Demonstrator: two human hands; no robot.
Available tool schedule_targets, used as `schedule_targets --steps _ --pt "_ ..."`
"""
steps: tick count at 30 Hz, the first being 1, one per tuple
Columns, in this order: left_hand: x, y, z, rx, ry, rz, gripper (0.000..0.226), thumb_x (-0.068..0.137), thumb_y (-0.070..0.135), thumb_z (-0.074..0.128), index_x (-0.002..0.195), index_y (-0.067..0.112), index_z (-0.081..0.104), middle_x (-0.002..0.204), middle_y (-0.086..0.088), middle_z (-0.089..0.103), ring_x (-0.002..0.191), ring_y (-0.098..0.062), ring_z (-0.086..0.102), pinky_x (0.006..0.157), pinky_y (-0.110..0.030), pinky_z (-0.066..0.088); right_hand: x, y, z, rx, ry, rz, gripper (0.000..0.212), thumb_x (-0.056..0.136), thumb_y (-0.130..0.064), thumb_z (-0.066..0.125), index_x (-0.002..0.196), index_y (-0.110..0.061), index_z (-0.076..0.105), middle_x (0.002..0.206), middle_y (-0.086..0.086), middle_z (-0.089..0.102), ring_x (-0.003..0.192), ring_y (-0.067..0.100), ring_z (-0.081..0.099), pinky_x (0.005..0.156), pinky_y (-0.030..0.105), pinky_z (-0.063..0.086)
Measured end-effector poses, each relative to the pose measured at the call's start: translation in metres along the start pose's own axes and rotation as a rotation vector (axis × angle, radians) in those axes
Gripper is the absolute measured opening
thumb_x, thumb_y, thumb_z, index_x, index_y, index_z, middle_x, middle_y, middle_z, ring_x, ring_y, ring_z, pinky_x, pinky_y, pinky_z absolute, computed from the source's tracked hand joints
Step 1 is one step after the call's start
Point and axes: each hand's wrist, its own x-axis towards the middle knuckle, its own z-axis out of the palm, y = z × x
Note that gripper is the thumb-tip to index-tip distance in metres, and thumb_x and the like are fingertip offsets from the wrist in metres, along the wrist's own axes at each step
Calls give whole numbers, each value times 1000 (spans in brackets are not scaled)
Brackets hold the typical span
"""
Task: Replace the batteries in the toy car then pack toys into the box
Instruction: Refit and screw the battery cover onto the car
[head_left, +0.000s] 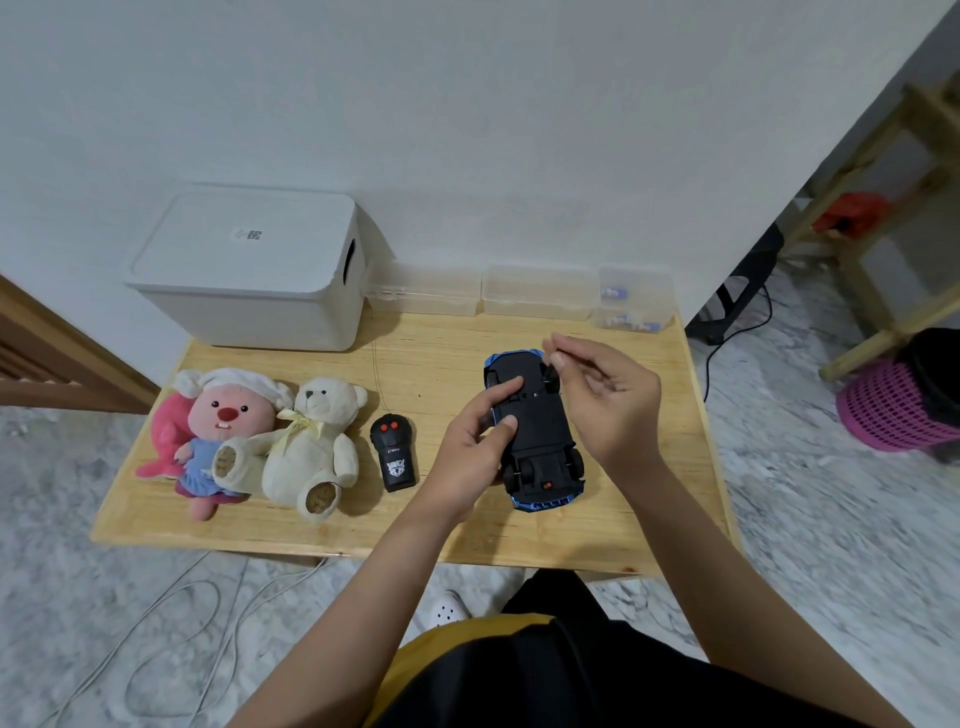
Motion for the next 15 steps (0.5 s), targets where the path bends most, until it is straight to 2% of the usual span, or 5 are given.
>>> schedule_targets --steps 4,6,8,10,15 --pt "-1 -2 3 11 -5 -1 38 99 9 45 124 36 56 113 0 62 84 -1 67 62 -30 56 2 -2 -1 -42 62 -24 19 75 -1 76 88 -14 70 80 0 62 71 7 63 66 29 56" --pt "-1 -2 3 4 -1 -1 38 99 9 45 124 36 56 115 -1 62 83 -1 67 62 -29 56 0 -2 -2 -24 59 -17 19 76 -1 74 91 -12 70 85 4 61 78 6 63 68 29 57" --pt "-1 -2 3 -3 3 -3 38 99 8 45 125 35 56 118 -5 62 84 -3 67 63 -31 57 -3 -1 -5 -11 -1 -17 23 82 3 67 102 -9 68 100 6 65 95 8 64 77 29 57" --pt "-2 -2 4 4 0 -1 39 99 8 45 124 36 56 120 -8 61 85 -5 67 64 -32 58 -5 0 -6 27 -40 10 27 84 7 62 107 -8 66 104 6 68 100 14 66 85 33 56" --pt "-2 -3 5 18 -7 4 39 99 10 45 124 37 56 120 -8 60 85 -4 67 63 -31 57 -3 -2 -6 -33 11 0 30 77 1 73 98 -20 69 84 2 63 75 9 63 73 27 56"
